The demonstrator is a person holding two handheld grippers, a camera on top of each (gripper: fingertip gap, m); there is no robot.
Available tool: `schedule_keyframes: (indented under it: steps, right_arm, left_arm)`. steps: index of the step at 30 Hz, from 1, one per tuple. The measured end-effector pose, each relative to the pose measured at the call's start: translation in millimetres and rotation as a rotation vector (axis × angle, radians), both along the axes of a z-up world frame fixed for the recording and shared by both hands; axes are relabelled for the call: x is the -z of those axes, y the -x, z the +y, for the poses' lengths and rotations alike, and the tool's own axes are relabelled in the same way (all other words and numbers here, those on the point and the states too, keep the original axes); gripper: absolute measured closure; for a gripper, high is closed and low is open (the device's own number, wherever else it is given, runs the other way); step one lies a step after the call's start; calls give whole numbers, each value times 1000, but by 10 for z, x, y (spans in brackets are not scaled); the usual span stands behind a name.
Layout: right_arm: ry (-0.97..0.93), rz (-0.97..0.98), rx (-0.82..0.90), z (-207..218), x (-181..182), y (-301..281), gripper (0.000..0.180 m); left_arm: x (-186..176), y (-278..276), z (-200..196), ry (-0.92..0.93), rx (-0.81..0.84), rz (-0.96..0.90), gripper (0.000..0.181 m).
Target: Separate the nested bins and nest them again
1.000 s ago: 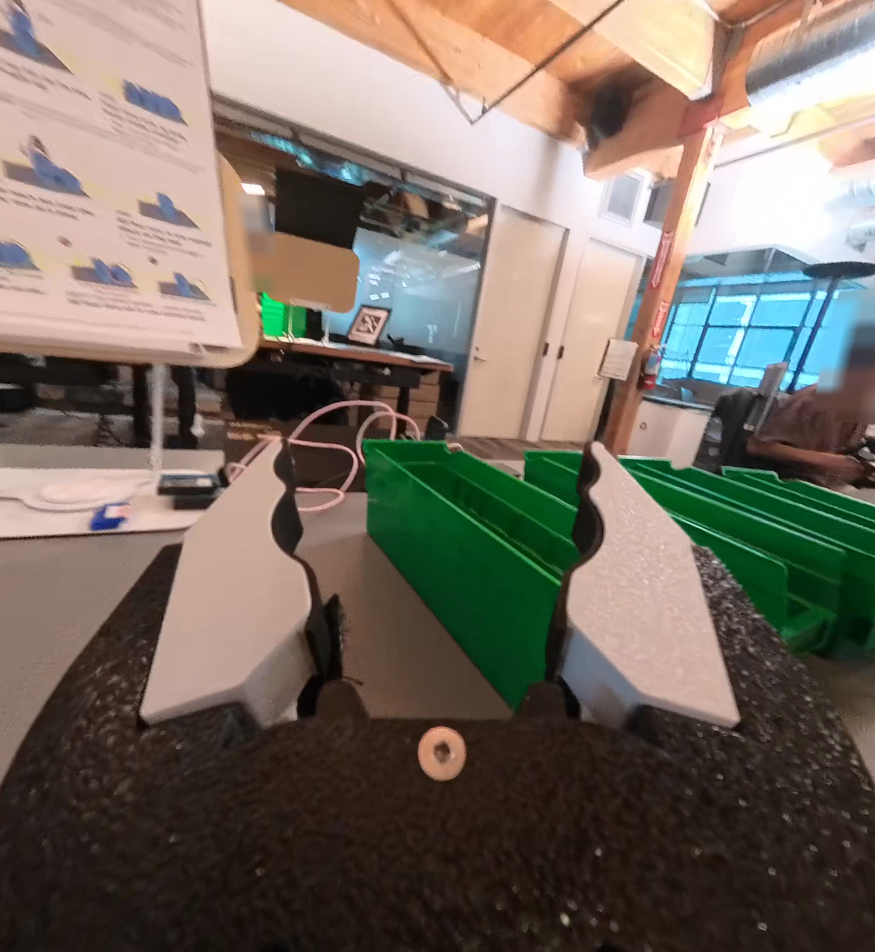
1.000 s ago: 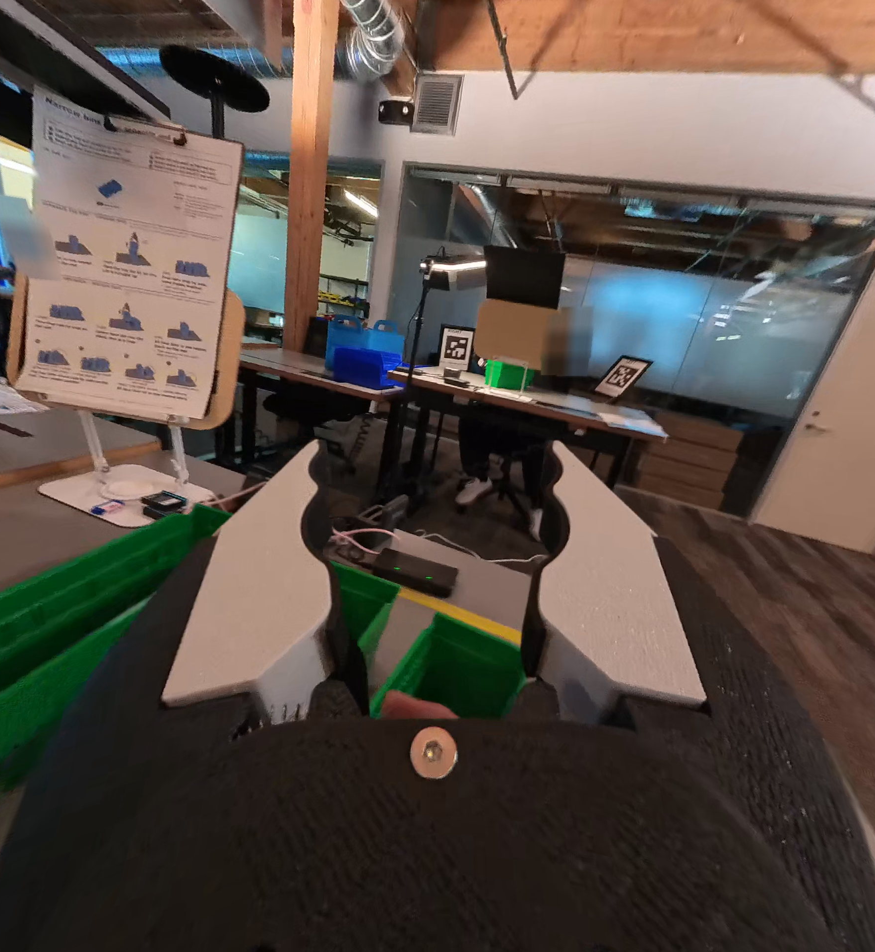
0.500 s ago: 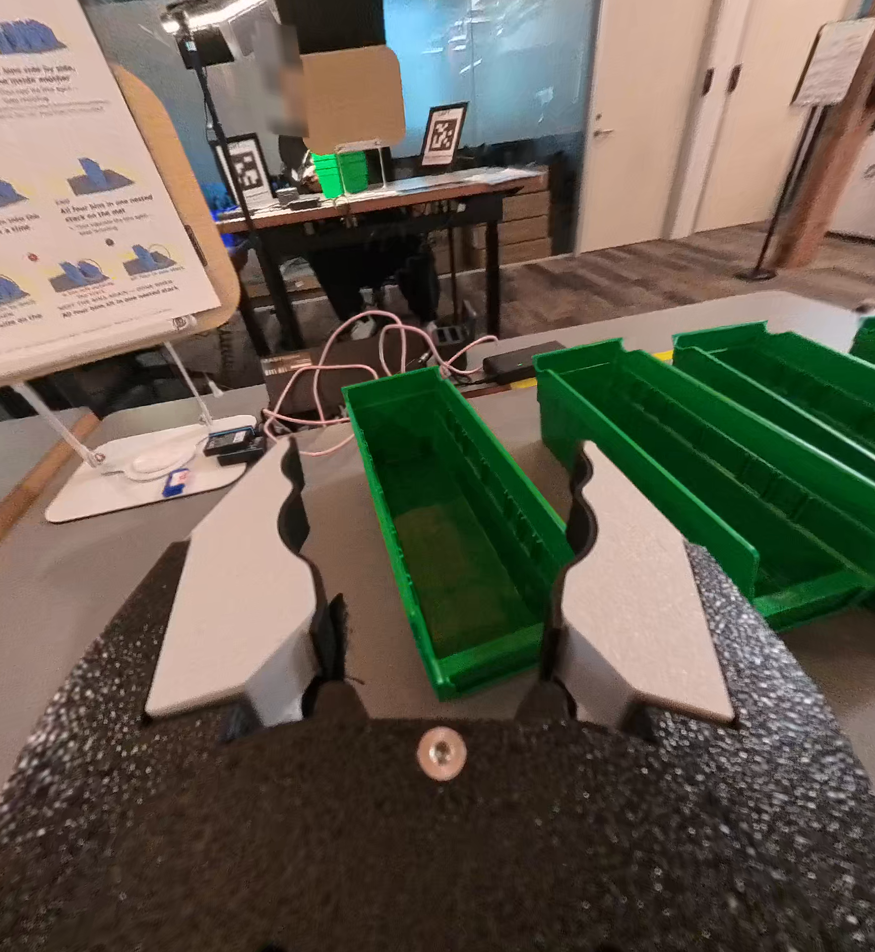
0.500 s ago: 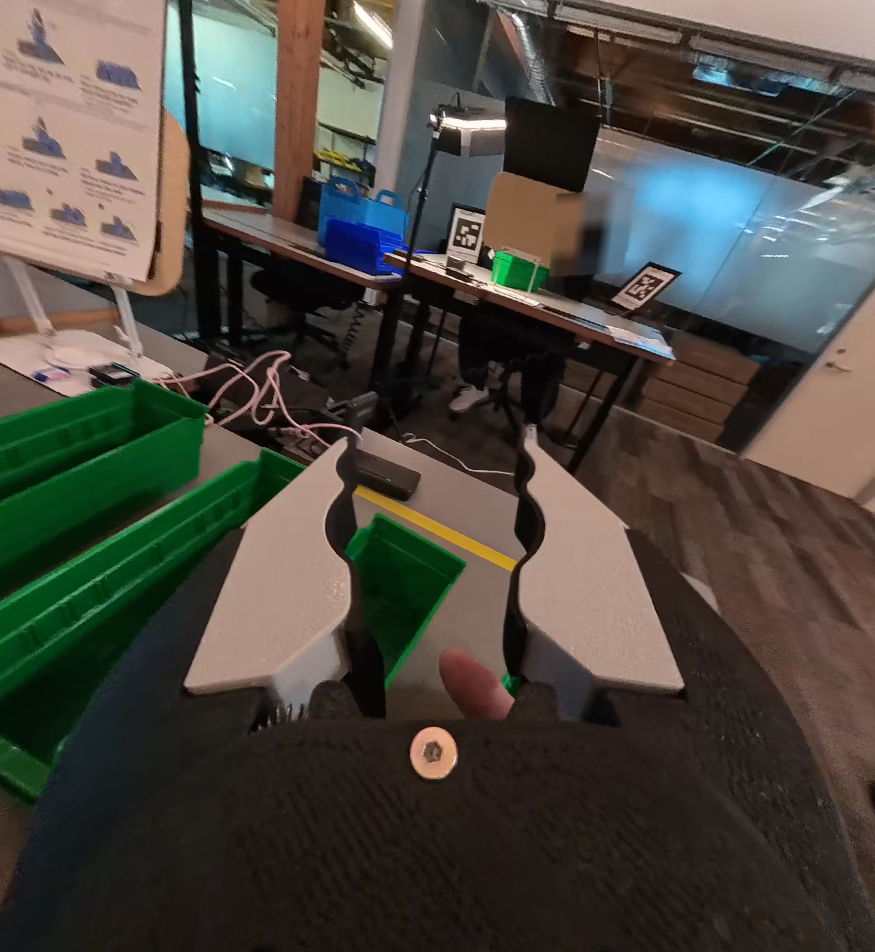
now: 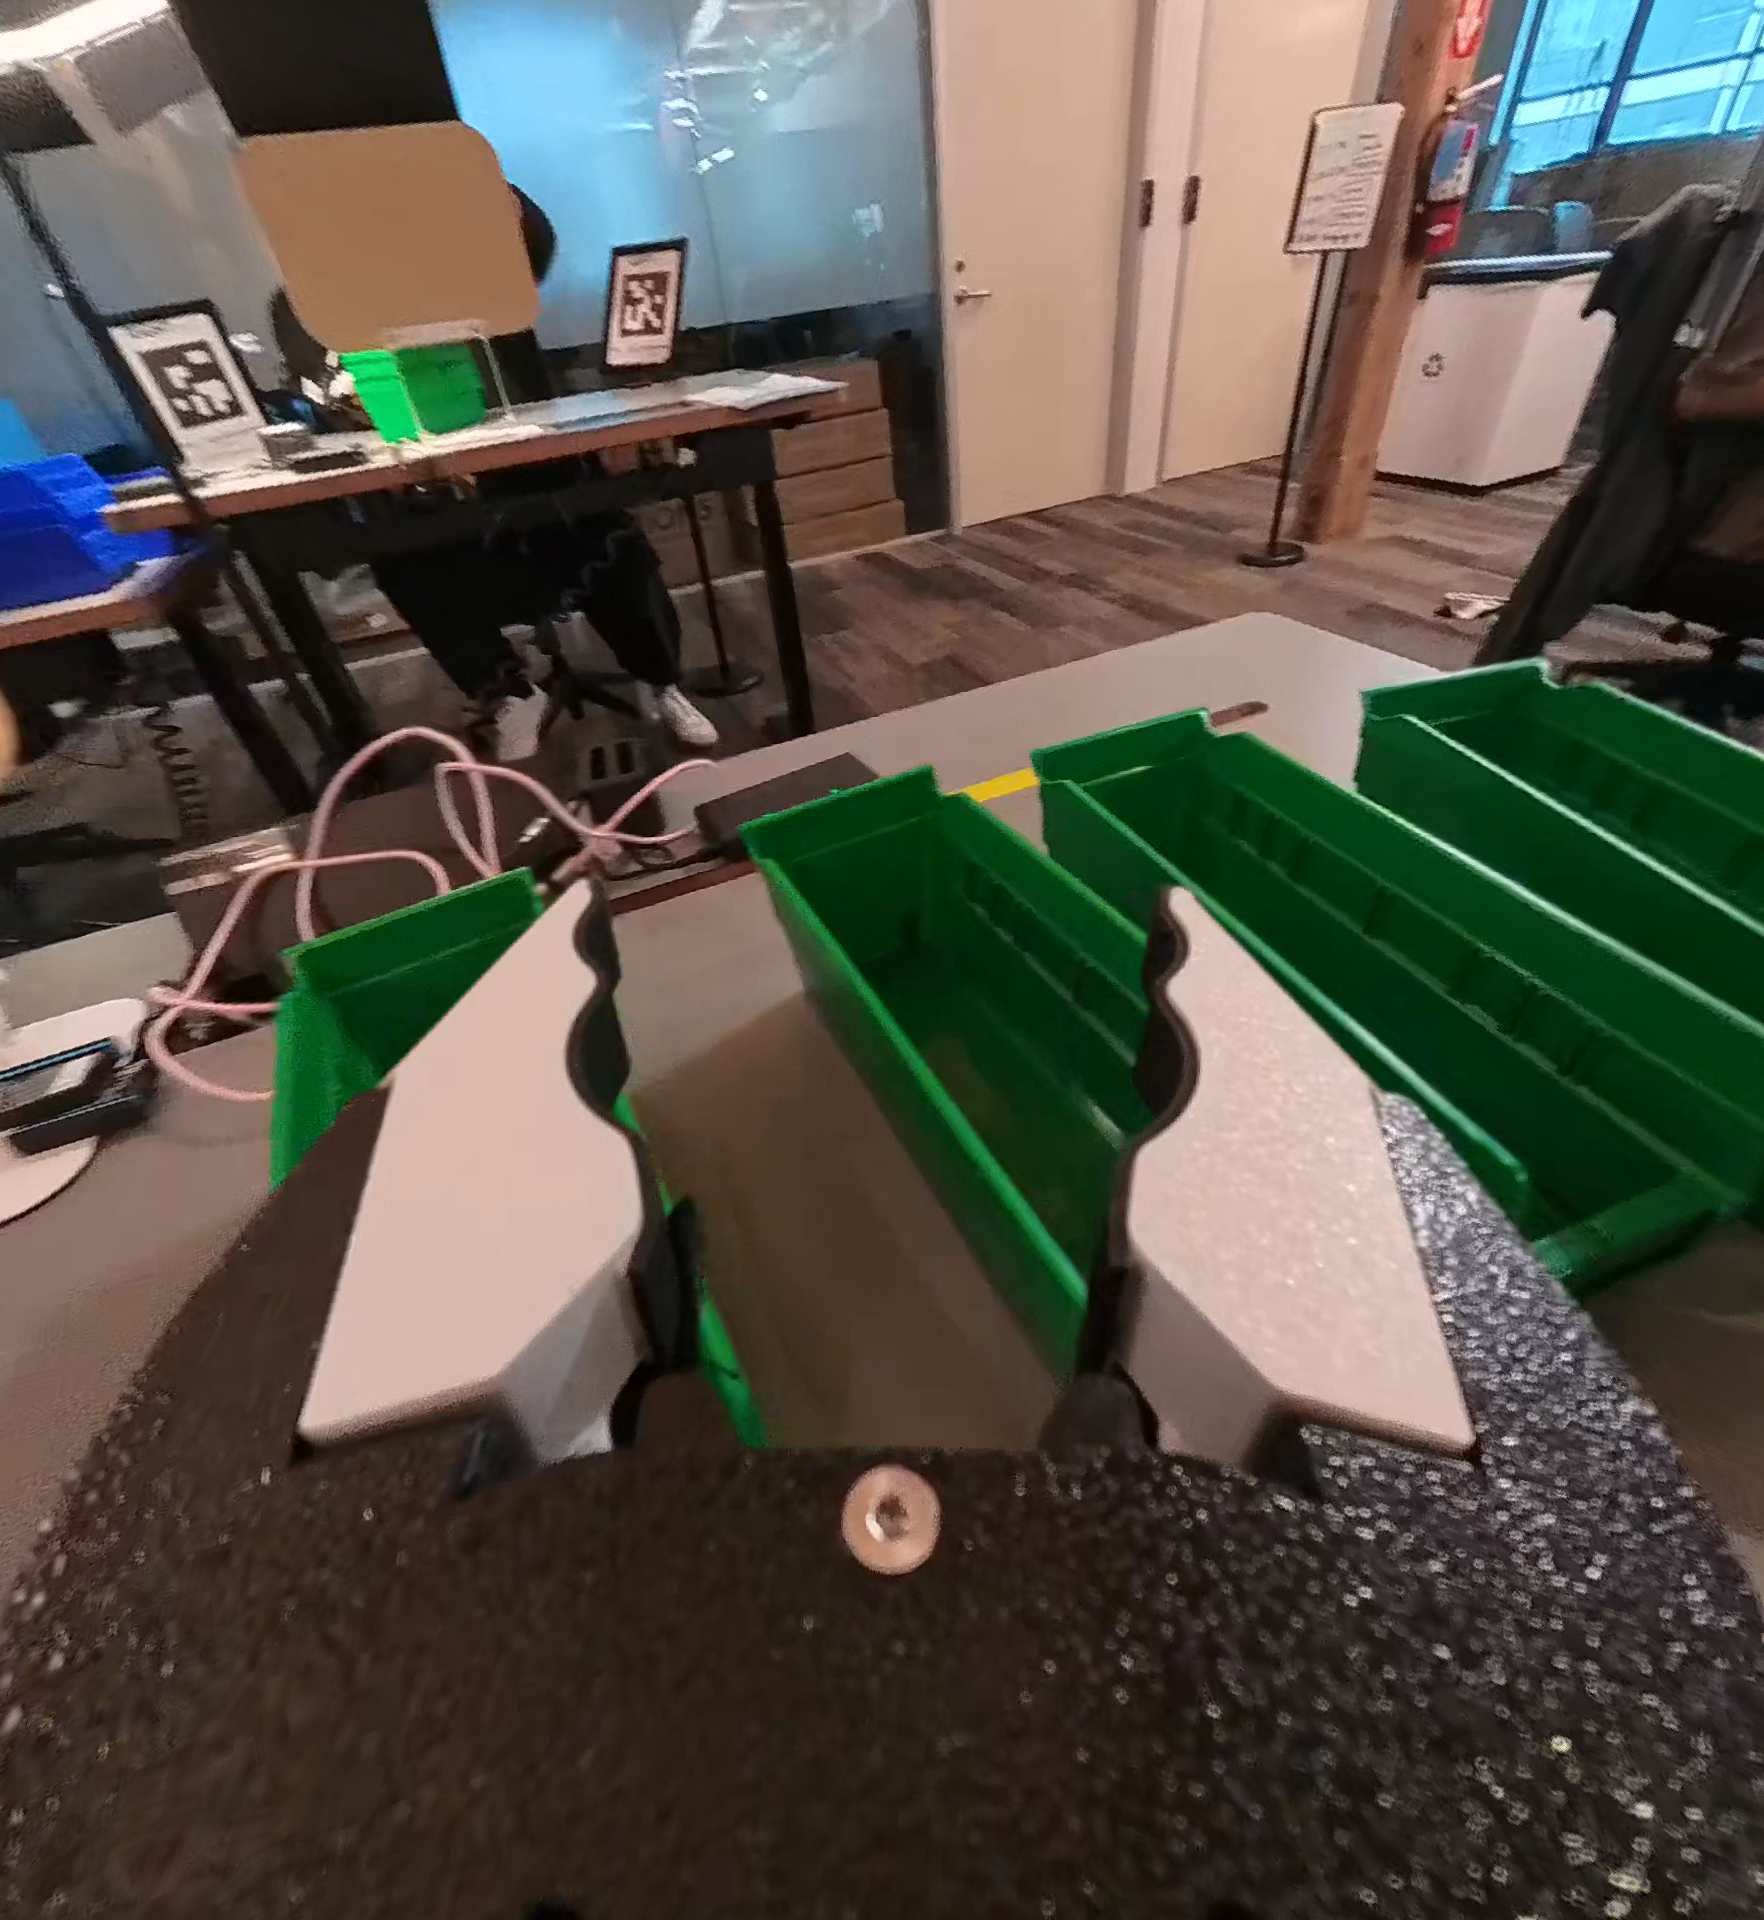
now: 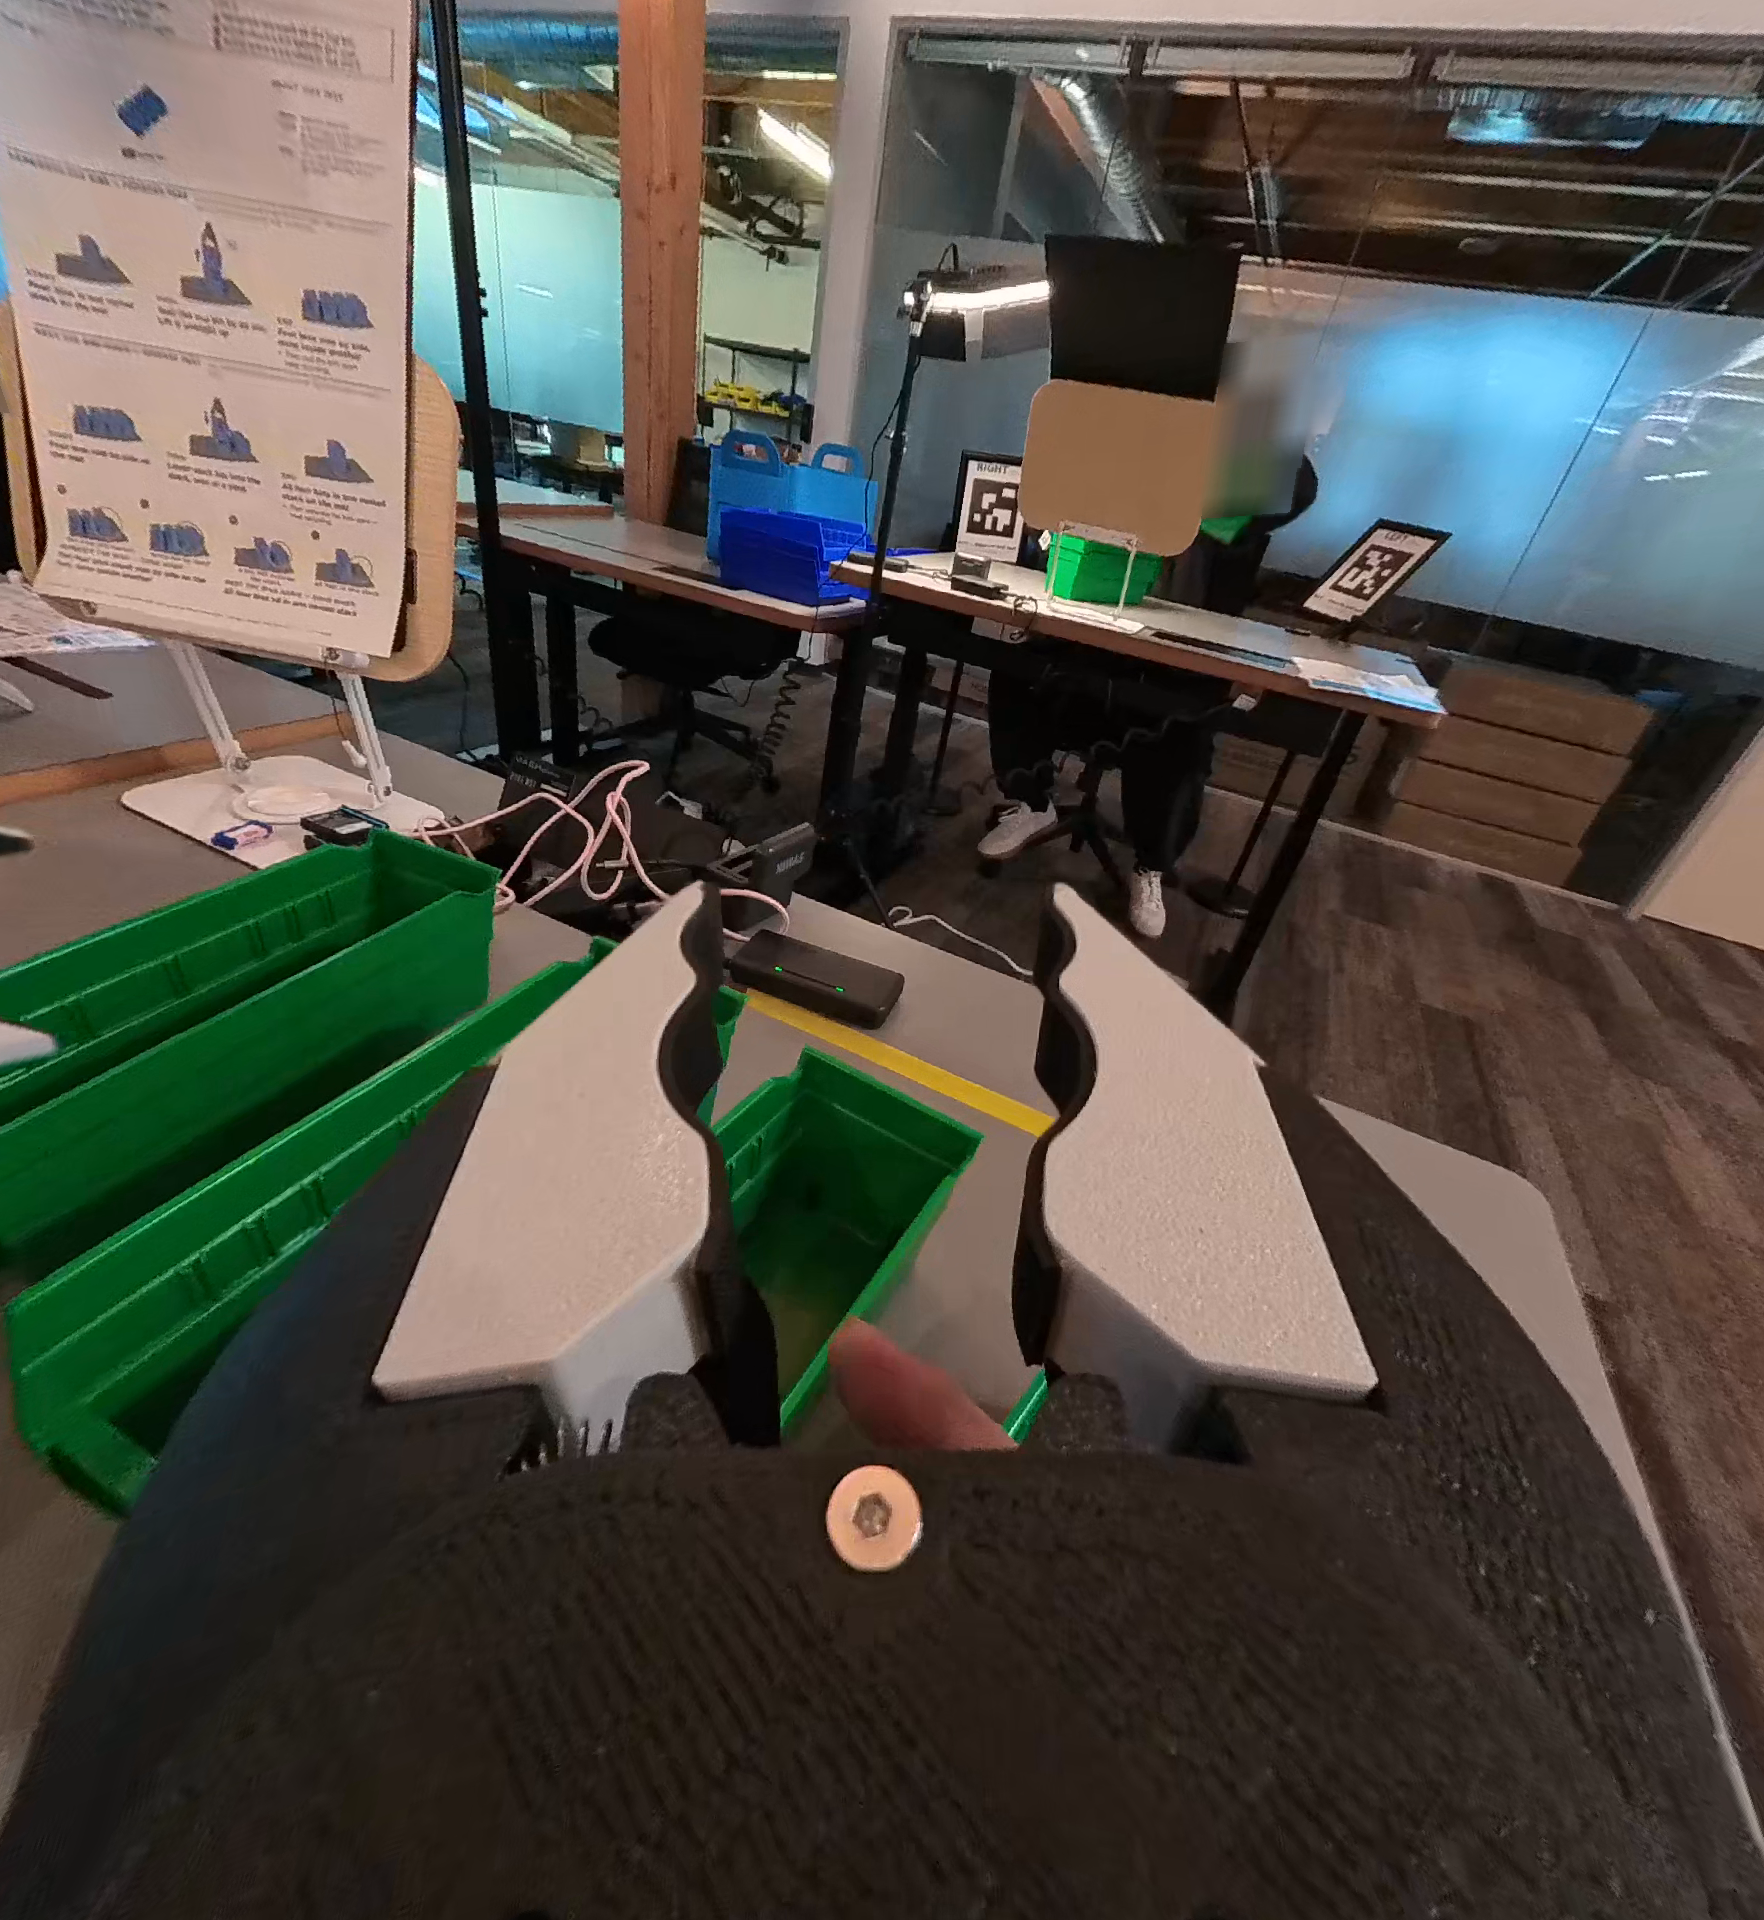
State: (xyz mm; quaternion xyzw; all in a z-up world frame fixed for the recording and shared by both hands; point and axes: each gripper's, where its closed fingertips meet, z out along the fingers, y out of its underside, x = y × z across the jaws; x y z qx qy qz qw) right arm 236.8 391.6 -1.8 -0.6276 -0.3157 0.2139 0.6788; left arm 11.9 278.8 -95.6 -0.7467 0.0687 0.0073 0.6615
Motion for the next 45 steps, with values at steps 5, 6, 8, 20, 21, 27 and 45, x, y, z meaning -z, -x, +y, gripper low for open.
schedule_keyframes:
  steps: [5,6,8,20,21,27,45]
  right_arm:
    - [20,79,9,92,-32,-166,120]
    - [31,91,15,128,-19,-207,120]
    - [54,110,30,201,15,-296,120]
    - [90,289,-2,246,-85,-605,121]
    - [91,284,-7,243,-82,-588,121]
    - [90,220,-32,212,-37,-428,121]
    - [77,115,-50,171,45,-218,121]
  left_arm:
    - [192,-386,400,165,84,1,79]
    - [268,-455,478,218,110,-3,72]
    - [445,-622,627,329,192,-80,65]
    - [1042,-215,894,608,4,-207,95]
    - [1067,-215,882,626,-1,-202,99]
    - [1315,-207,872,750,-49,-135,114]
    - [1380,-100,731,762,8,50,178]
